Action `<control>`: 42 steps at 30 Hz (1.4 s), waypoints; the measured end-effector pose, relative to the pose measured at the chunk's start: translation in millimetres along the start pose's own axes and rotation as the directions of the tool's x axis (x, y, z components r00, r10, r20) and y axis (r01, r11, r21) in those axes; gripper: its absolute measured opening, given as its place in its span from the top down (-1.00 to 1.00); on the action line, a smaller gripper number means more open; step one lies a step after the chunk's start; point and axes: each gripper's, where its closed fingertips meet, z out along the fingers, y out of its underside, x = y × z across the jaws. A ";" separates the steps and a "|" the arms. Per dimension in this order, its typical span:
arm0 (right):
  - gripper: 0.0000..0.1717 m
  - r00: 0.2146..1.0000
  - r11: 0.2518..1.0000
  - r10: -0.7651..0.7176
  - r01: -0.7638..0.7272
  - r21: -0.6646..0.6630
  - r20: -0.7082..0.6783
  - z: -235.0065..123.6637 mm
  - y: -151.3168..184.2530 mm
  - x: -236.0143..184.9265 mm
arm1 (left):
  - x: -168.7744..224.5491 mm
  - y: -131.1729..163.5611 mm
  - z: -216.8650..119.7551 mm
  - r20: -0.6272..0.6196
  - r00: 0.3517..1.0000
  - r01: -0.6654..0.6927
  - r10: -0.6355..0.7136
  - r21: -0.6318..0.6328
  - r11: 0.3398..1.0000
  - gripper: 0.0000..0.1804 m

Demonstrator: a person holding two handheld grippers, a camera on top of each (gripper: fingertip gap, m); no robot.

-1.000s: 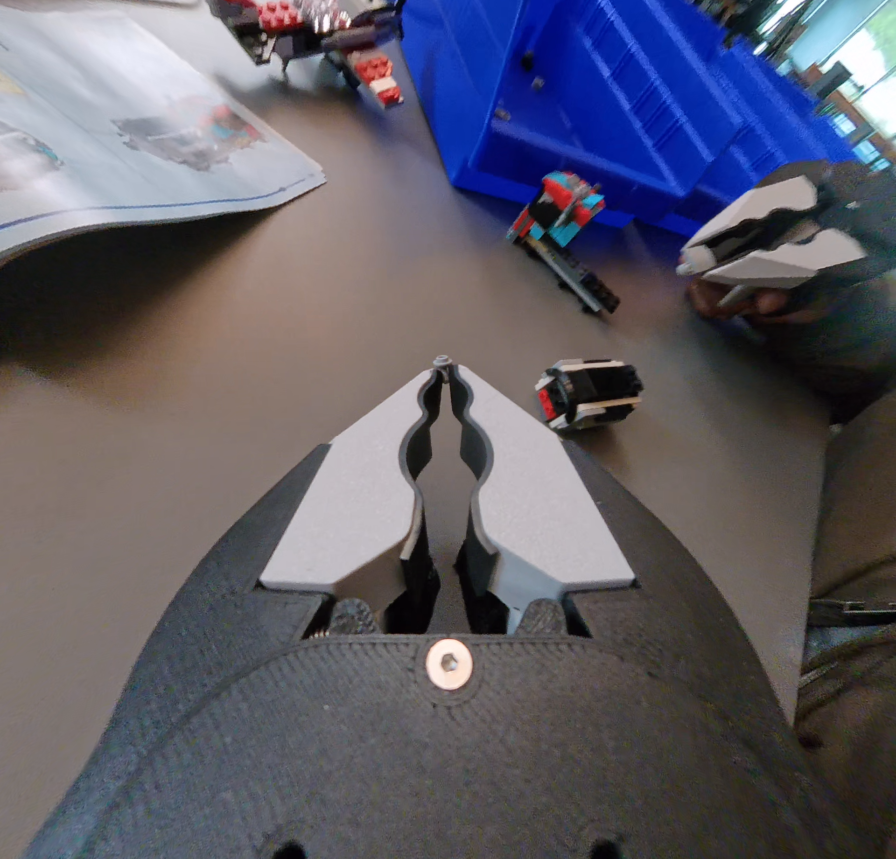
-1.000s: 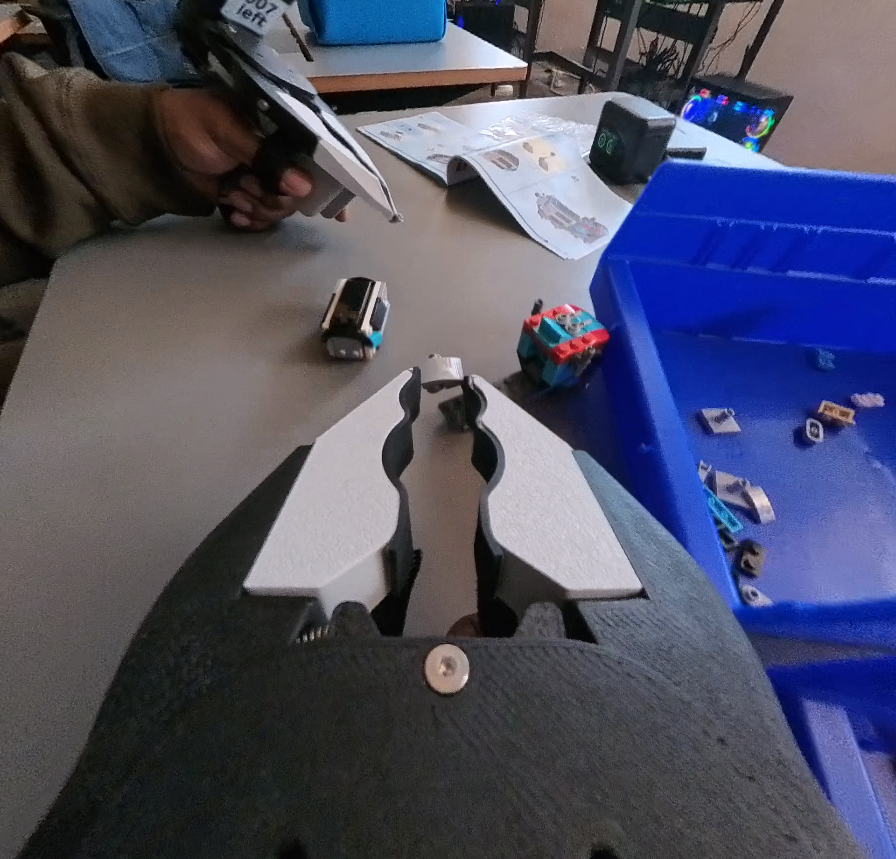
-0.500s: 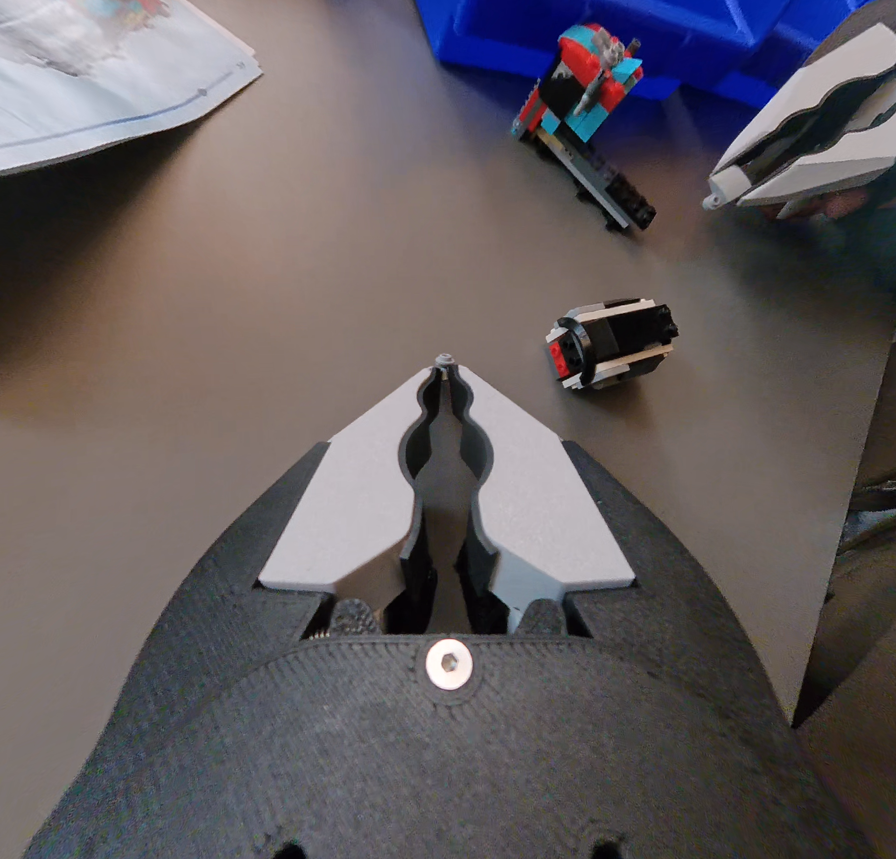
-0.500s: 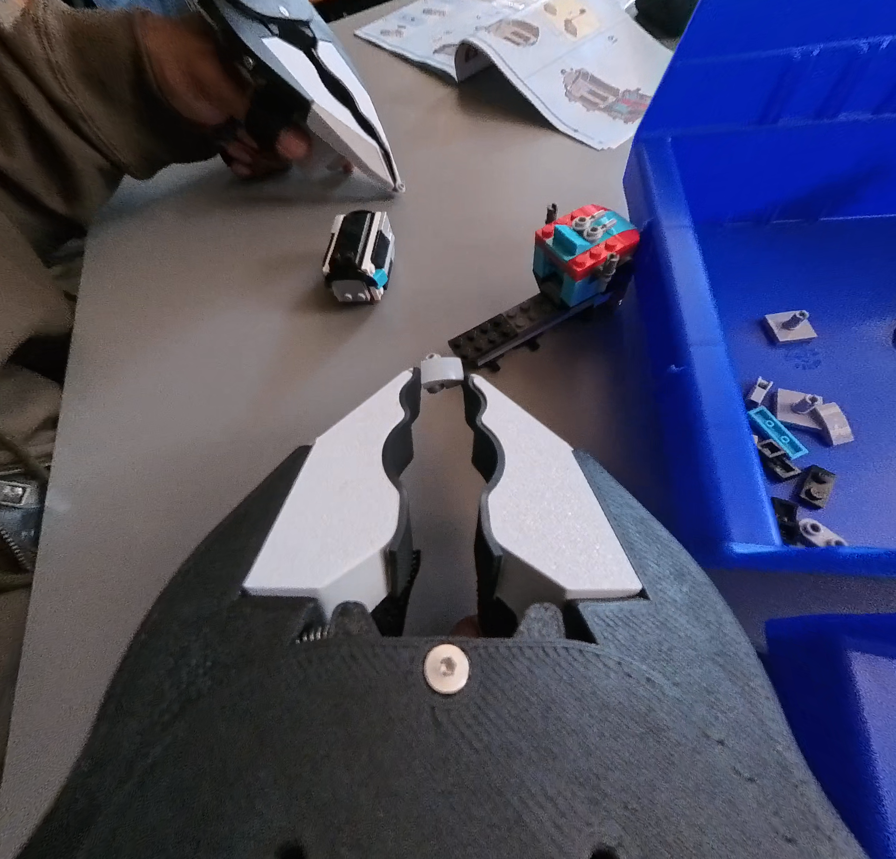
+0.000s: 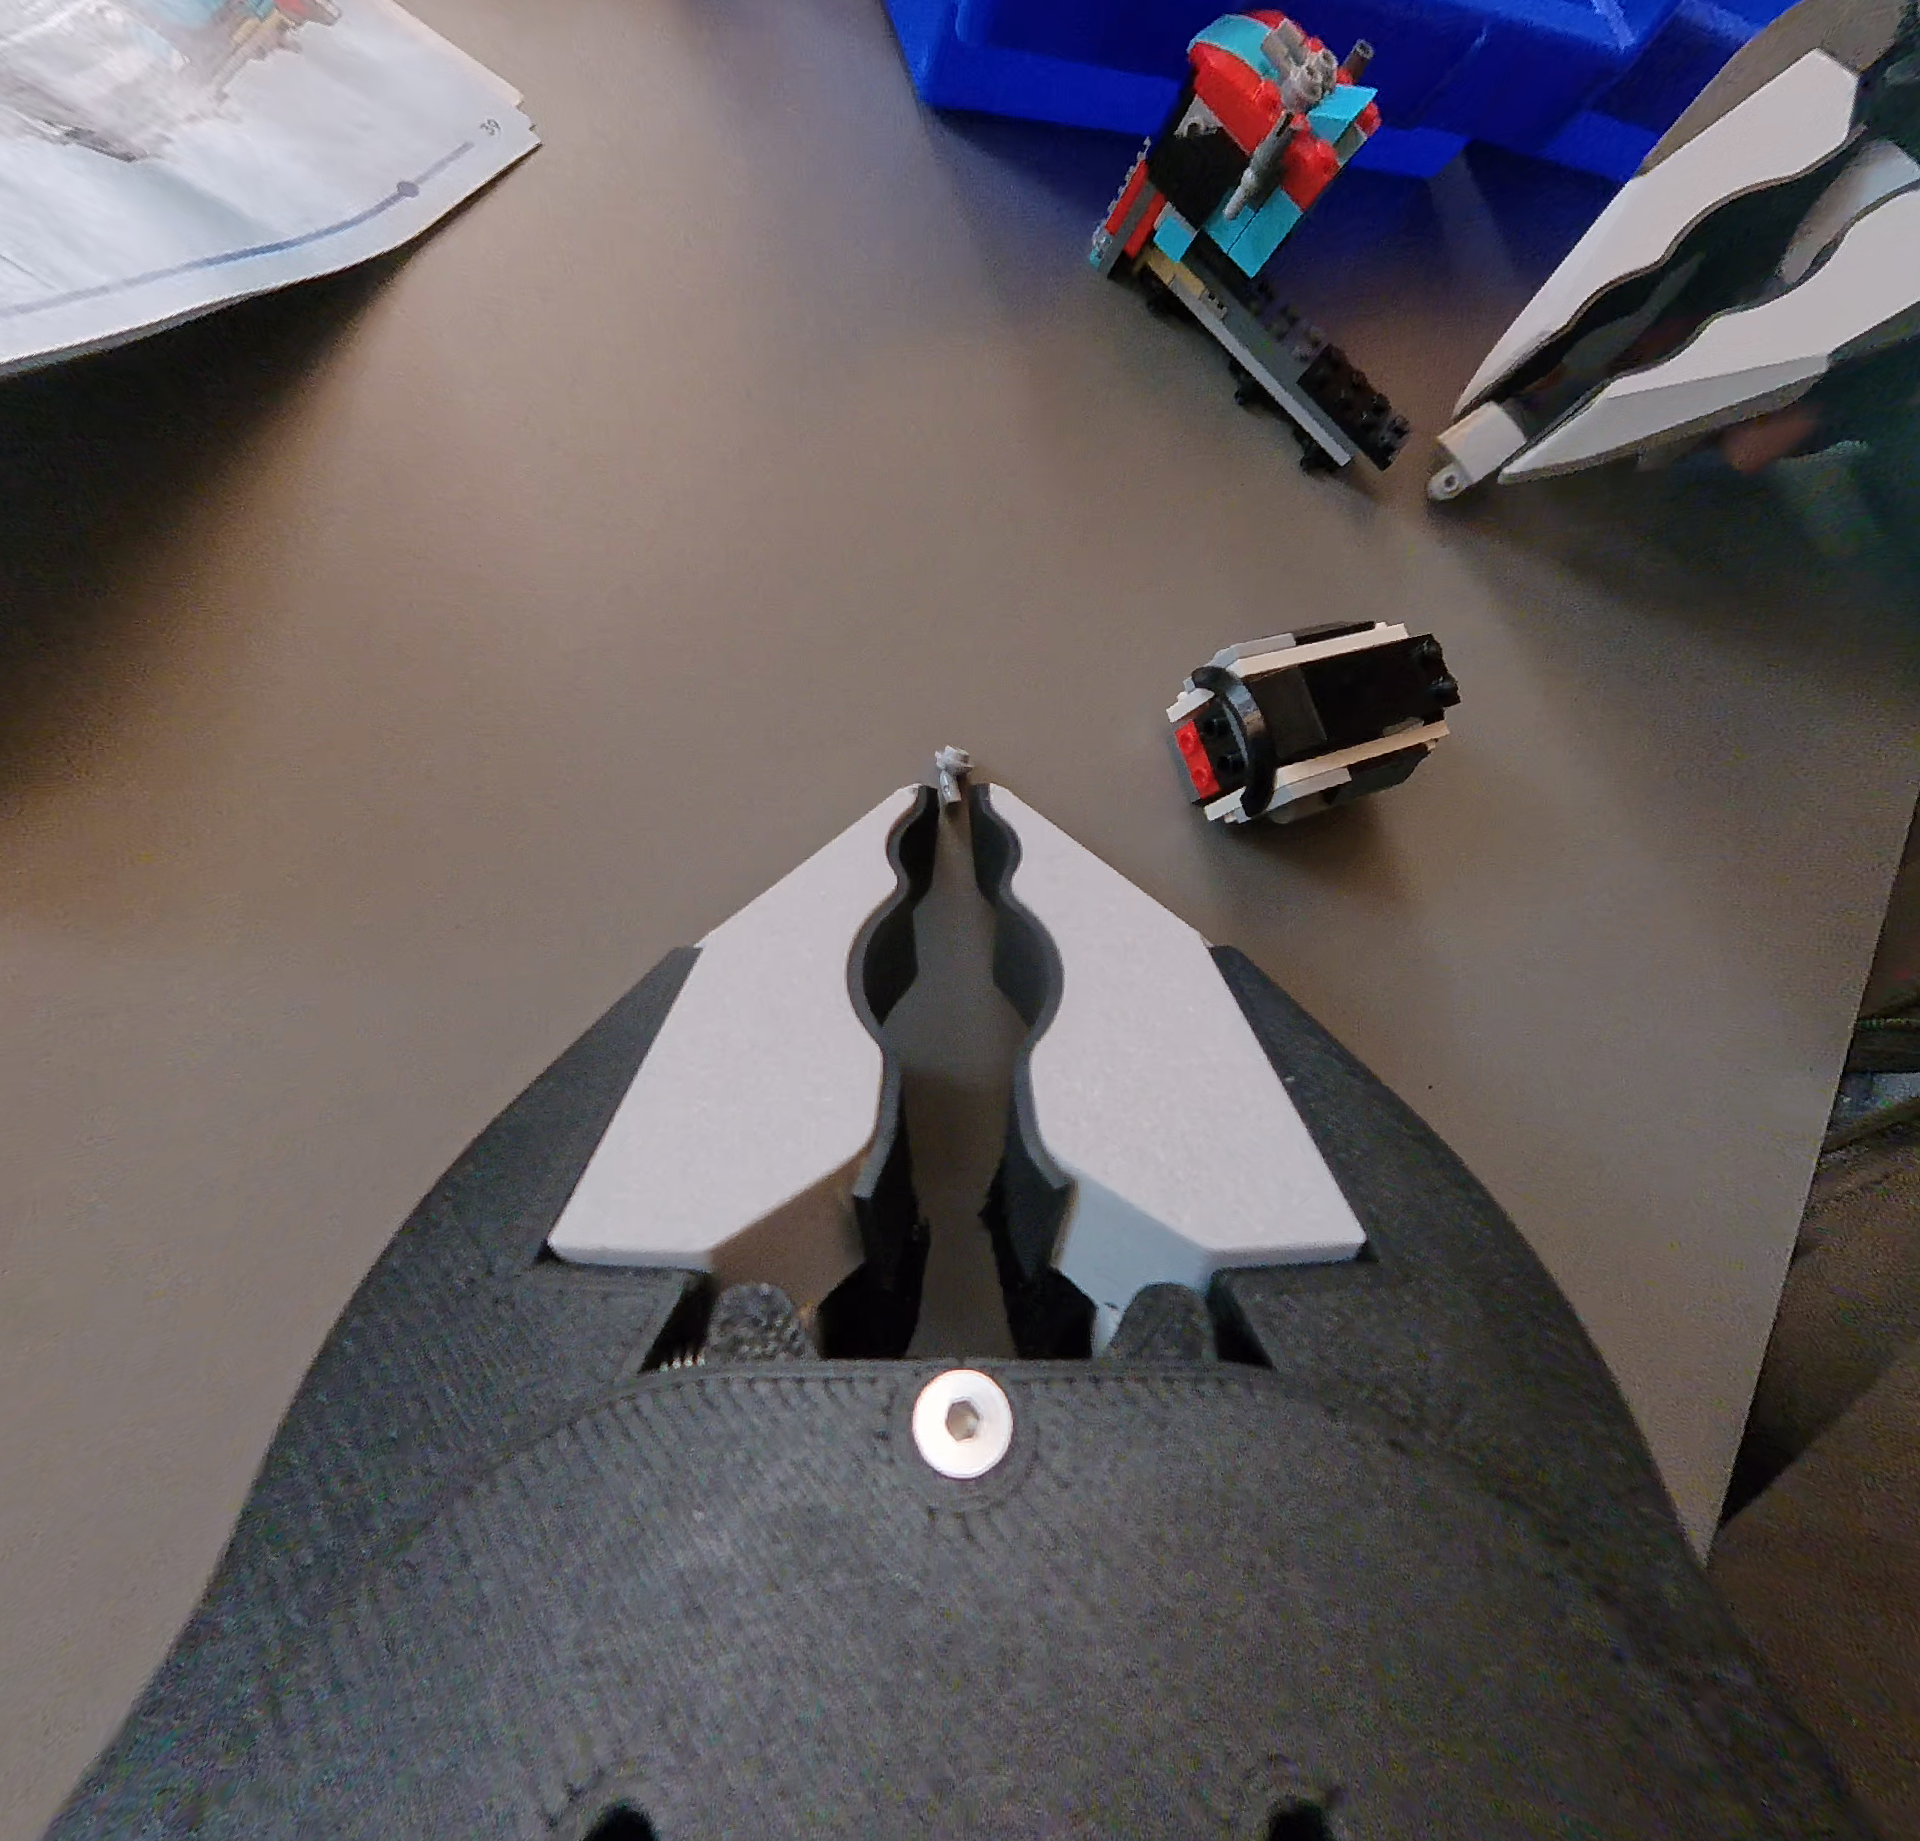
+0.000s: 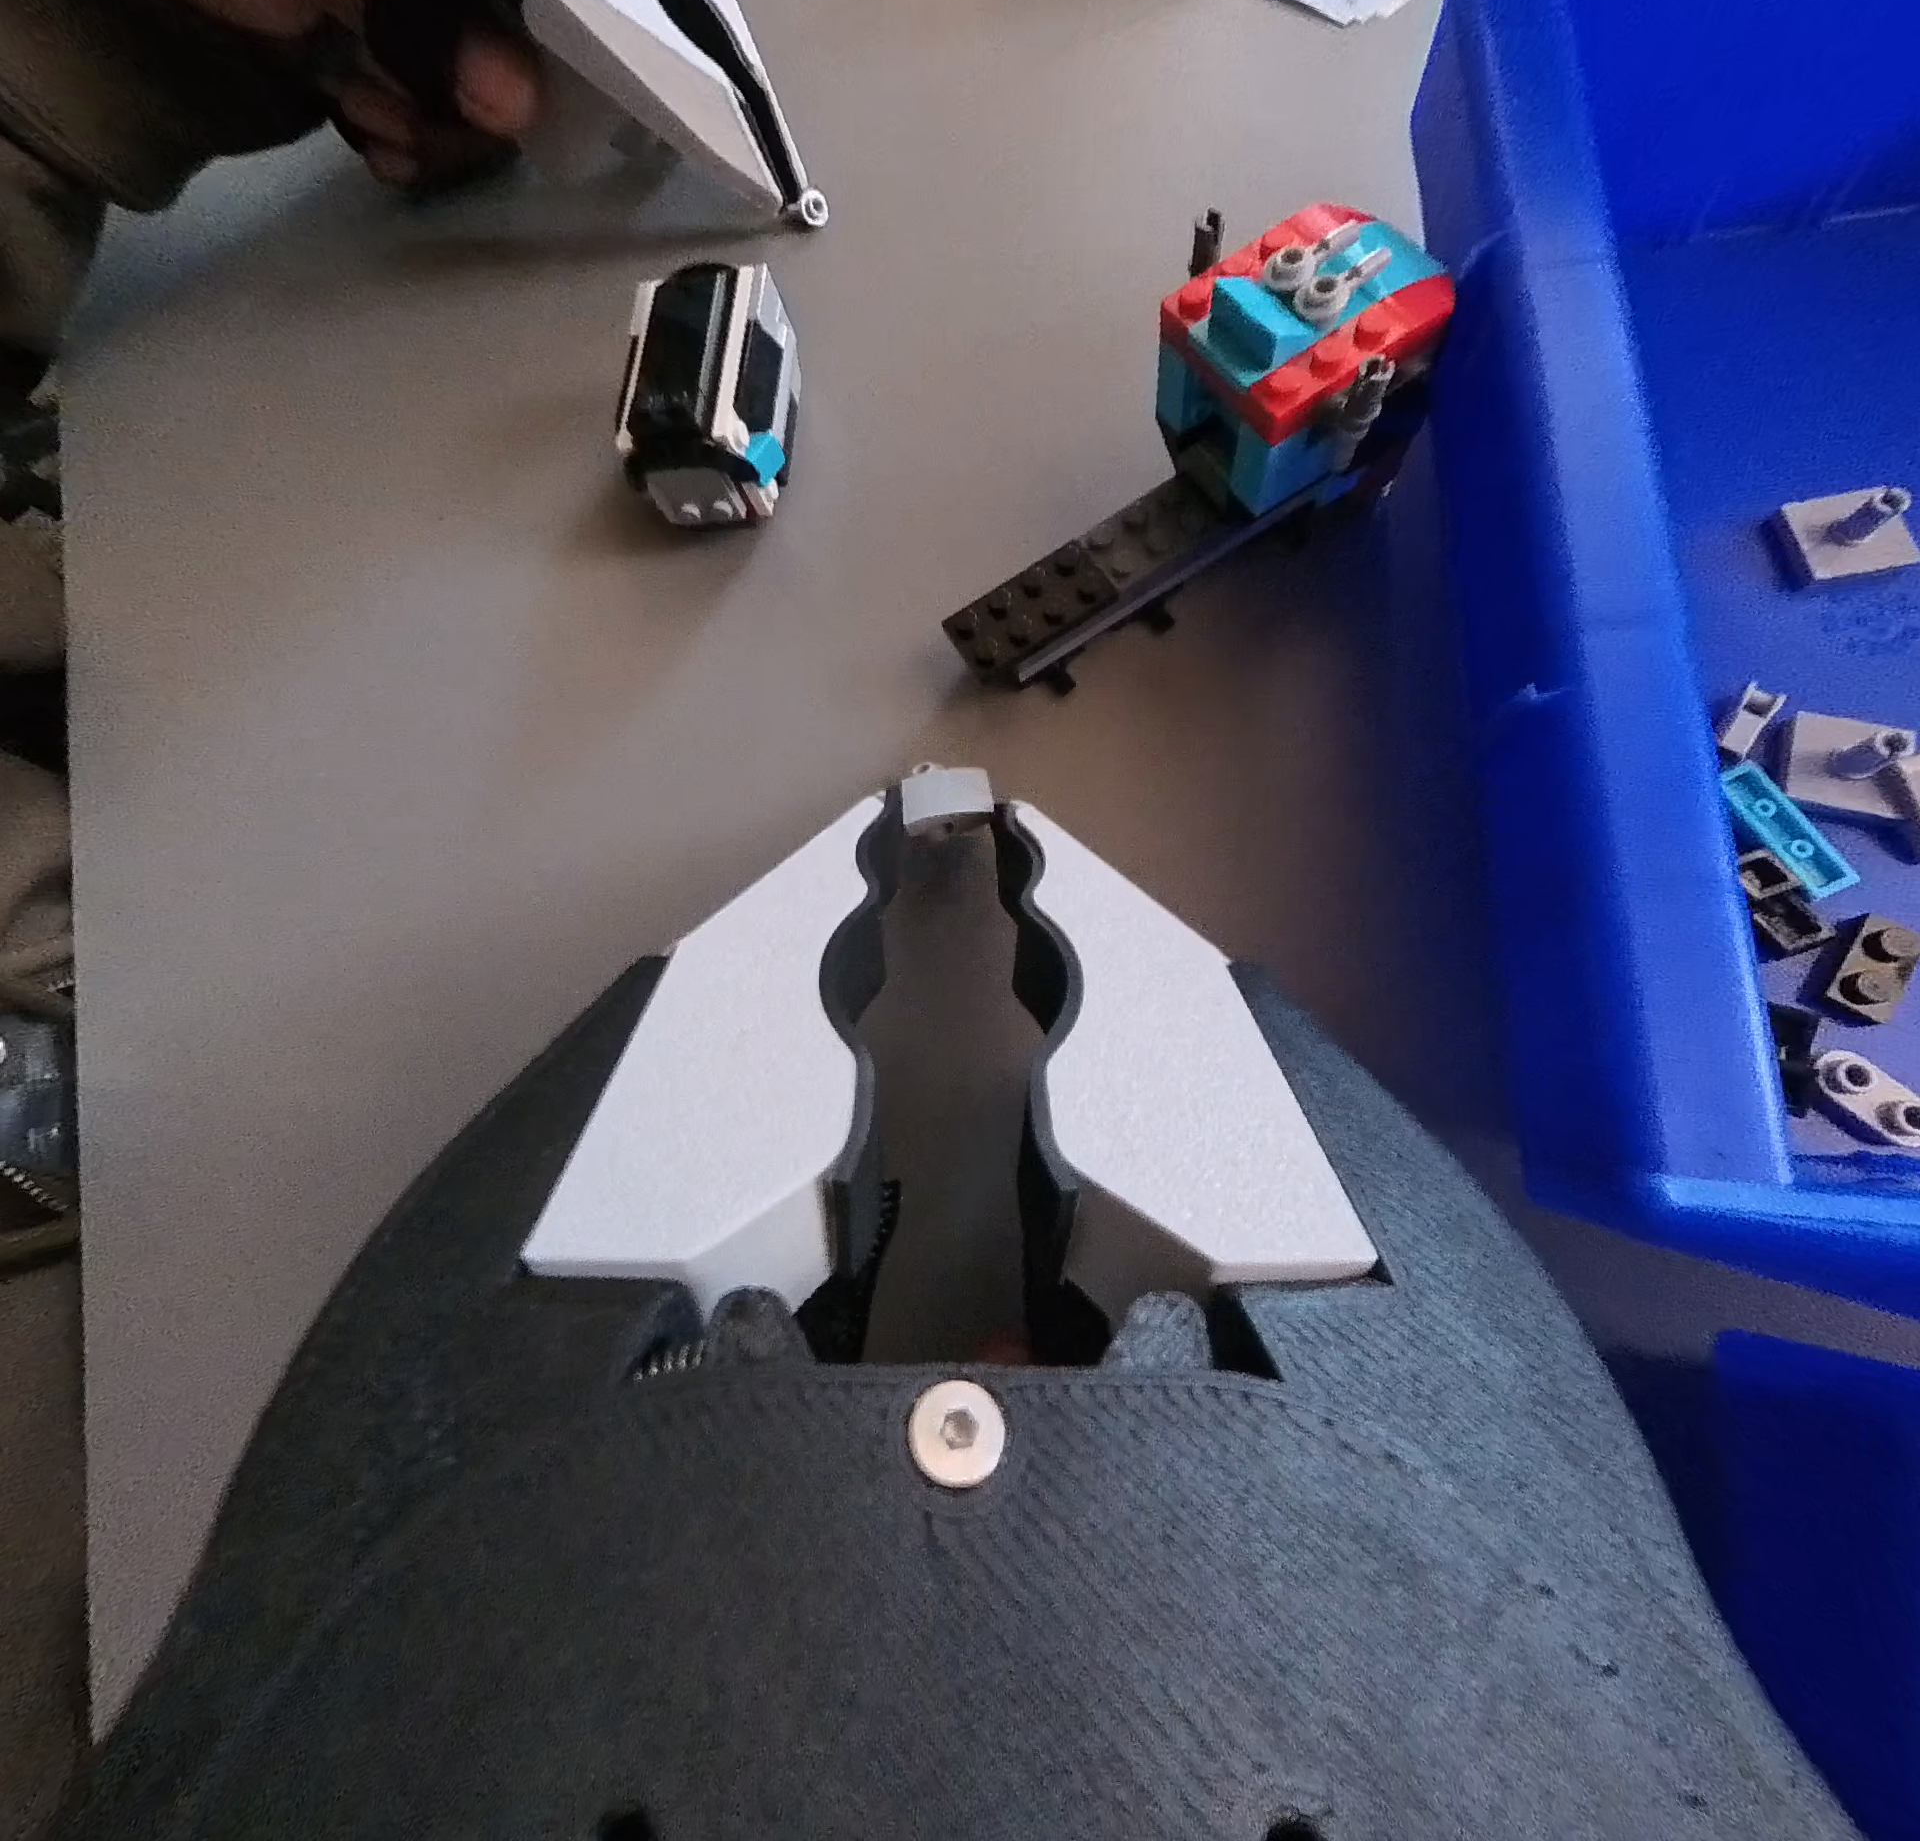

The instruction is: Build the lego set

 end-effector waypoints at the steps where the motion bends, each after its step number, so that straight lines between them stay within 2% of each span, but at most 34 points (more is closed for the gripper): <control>1: 0.78 1.000 1.000 0.005 -0.005 -0.002 -0.001 -0.3 0.5 0.4 | 0.1 -0.1 0.0 -0.001 1.000 -0.001 0.001 0.000 1.000 0.92; 4: 0.69 1.000 1.000 0.024 -0.024 0.006 0.008 -3.4 1.5 0.9 | 0.7 -0.3 -0.2 -0.011 1.000 0.002 -0.002 -0.003 1.000 0.91; 7: 0.60 0.999 0.996 0.004 -0.009 0.091 0.049 -13.8 -5.8 -4.5 | 0.4 -2.3 -1.6 -0.012 1.000 -0.004 0.005 0.004 1.000 0.80; 11: 0.60 0.995 0.972 -0.032 0.009 0.235 0.093 -42.0 -11.7 -10.0 | -2.9 -17.5 -9.8 -0.007 1.000 -0.006 0.007 0.110 0.994 0.76; 16: 0.59 0.993 0.929 0.044 -0.081 0.361 0.109 -80.1 -9.8 10.7 | -9.3 -37.3 -16.2 0.015 1.000 0.005 -0.009 0.217 0.976 0.75; 18: 0.60 0.986 0.912 0.077 -0.129 0.390 0.146 -89.7 -9.2 14.4 | -3.5 -48.9 -13.3 0.015 1.000 -0.026 0.023 0.227 0.974 0.74; 23: 0.60 0.982 0.906 0.066 -0.133 0.403 0.176 -95.7 -7.2 9.9 | 26.5 -86.2 2.6 -0.003 0.984 -0.172 0.177 0.227 0.959 0.73; 28: 0.60 0.979 0.901 0.075 -0.148 0.408 0.189 -98.3 -5.9 9.0 | 64.3 -124.2 26.0 -0.051 0.938 -0.329 0.343 0.187 0.926 0.73; 33: 0.60 0.986 0.909 0.046 -0.107 0.403 0.158 -96.6 -5.0 6.4 | 108.4 -160.1 63.0 -0.136 0.842 -0.509 0.522 0.119 0.852 0.68; 38: 0.60 0.987 0.907 0.049 -0.110 0.408 0.156 -97.2 -5.2 7.2 | 127.3 -164.4 108.6 -0.213 0.771 -0.614 0.600 0.000 0.789 0.65; 42: 0.60 0.986 0.904 0.047 -0.110 0.413 0.160 -98.3 -5.5 7.0 | 130.3 -158.8 123.6 -0.256 0.769 -0.618 0.585 -0.067 0.783 0.64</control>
